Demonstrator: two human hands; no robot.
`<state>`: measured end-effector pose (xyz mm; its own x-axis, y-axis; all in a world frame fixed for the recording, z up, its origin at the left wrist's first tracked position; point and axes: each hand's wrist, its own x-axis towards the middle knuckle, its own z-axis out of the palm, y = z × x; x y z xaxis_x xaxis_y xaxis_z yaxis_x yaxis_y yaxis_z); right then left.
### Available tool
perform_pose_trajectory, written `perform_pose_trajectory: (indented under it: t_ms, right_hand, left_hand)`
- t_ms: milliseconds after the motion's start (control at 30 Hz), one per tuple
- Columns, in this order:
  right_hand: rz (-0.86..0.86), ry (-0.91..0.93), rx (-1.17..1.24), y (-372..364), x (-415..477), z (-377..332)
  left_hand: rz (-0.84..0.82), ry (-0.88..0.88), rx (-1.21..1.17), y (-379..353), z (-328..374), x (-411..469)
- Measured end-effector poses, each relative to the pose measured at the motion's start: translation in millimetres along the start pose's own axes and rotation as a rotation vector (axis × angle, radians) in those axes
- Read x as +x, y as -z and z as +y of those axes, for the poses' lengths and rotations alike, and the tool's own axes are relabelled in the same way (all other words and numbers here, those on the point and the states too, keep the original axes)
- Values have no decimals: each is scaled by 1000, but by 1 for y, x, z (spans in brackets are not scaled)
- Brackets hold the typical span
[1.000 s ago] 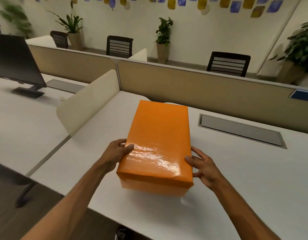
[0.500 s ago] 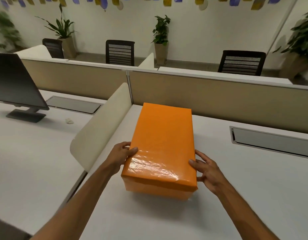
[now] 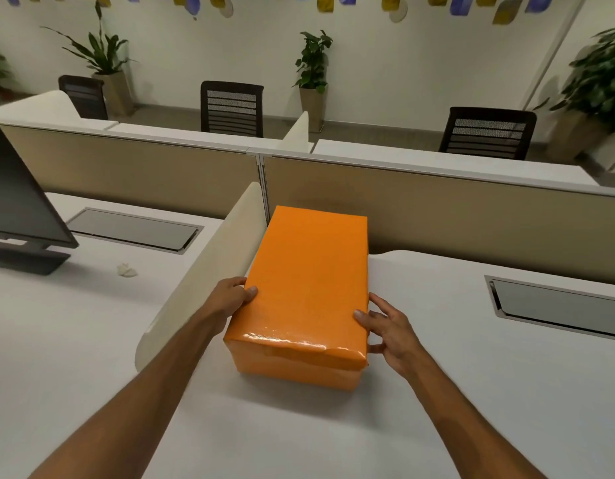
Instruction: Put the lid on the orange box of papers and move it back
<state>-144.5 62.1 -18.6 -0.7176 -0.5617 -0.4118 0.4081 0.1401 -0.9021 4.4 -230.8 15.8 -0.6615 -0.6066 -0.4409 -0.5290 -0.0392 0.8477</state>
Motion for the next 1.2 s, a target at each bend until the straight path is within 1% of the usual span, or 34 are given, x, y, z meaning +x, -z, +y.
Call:
perform_pose_trajectory:
  t_ms: [333, 600, 700, 833, 967, 1033, 1200]
  right_hand:
    - [-9, -1, -19, -25, 44, -11]
    - [34, 31, -189, -28, 58, -18]
    - [64, 48, -271, -31, 58, -21]
    - [135, 67, -350, -29, 52, -24]
    - [174, 106, -427, -18, 39, -27]
    - [176, 123, -445, -8, 30, -28]
    - [187, 177, -473, 21, -2, -31]
  left_hand:
    - [-7, -1, 10, 20, 17, 39]
    - [-12, 31, 61, 24, 29, 47]
    - [44, 12, 112, 20, 30, 43]
    - [154, -131, 347, 9, 32, 24]
    - [169, -331, 507, -7, 35, 1]
    - [164, -367, 543, -18, 36, -12]
    - [183, -520, 565, -62, 44, -50]
